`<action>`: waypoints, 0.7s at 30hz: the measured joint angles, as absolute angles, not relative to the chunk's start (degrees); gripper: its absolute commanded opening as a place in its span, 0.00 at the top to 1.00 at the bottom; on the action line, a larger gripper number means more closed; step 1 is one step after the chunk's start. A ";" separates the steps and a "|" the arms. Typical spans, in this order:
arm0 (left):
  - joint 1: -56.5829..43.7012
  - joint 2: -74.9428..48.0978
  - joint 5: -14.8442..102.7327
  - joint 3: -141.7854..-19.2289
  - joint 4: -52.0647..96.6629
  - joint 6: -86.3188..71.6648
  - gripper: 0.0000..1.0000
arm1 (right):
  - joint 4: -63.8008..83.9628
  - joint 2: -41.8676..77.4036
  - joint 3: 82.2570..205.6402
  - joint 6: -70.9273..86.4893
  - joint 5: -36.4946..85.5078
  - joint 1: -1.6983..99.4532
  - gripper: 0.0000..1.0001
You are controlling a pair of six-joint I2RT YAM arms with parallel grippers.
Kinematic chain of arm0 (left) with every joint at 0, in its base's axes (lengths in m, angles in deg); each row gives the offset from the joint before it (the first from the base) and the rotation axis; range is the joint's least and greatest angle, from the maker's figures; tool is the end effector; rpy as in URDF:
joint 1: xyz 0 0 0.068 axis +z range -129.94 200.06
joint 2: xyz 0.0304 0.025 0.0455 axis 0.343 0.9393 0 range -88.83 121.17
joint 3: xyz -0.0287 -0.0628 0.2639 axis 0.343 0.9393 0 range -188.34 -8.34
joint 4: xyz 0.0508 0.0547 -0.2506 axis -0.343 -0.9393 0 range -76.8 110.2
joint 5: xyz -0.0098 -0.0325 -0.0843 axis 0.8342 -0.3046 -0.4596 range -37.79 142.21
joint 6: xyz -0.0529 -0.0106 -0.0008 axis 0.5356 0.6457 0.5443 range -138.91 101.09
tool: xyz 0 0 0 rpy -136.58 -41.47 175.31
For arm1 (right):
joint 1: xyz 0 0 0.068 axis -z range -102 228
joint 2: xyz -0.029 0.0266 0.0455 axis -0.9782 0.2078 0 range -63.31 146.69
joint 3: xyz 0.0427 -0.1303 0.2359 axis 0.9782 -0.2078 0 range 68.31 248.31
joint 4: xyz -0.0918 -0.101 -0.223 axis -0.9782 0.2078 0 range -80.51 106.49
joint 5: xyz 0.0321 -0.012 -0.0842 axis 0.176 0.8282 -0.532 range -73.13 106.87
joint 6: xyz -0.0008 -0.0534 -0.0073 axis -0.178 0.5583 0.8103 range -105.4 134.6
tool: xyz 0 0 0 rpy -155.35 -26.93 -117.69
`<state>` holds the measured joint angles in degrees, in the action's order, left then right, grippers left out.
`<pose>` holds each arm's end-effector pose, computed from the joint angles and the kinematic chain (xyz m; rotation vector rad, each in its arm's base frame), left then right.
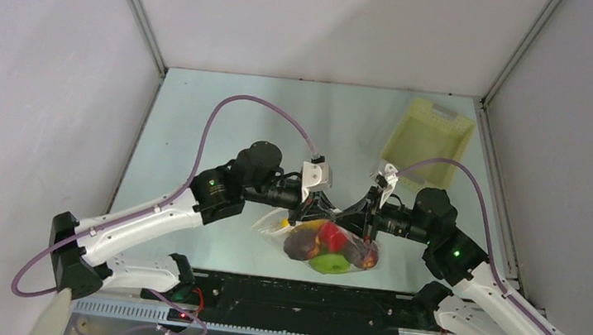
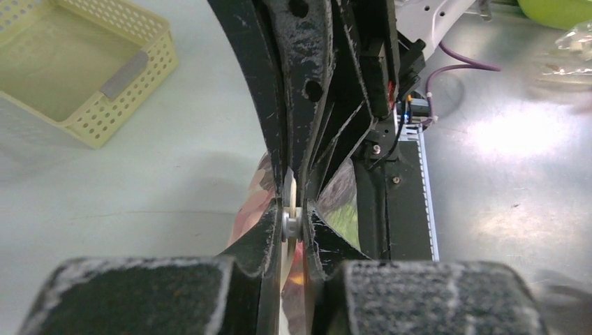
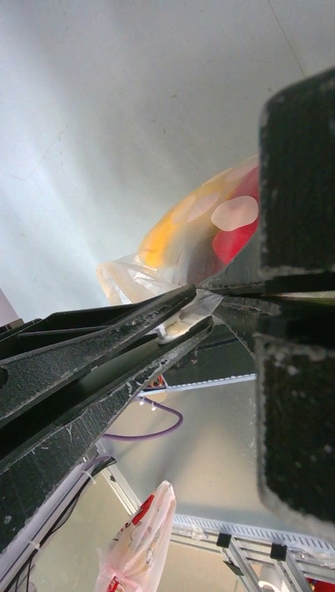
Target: Place the food in the zip-top bag and seal the zipper
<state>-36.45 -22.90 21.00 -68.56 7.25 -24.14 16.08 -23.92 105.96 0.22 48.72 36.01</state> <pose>0.1287 -0.2279 0.3564 1.3488 1.4871 -1.1071 0.1106 0.1249 0.3185 -0.8578 1.6367 1.1836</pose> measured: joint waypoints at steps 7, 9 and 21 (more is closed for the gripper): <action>-36.45 -23.95 22.82 -67.76 6.39 -24.45 1.00 | 16.51 -25.25 105.96 0.22 48.57 36.73 1.00; -36.45 -24.19 23.41 -67.21 6.35 -24.40 1.00 | 16.93 -25.73 105.96 0.22 48.53 37.06 1.00; -36.45 -25.65 25.84 -63.43 6.17 -22.06 1.00 | 20.10 -27.70 105.96 0.25 48.02 41.36 1.00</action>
<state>-36.45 -25.65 25.84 -63.43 6.17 -22.06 20.10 -27.70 105.96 0.25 48.02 41.36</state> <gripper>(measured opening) 0.139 0.009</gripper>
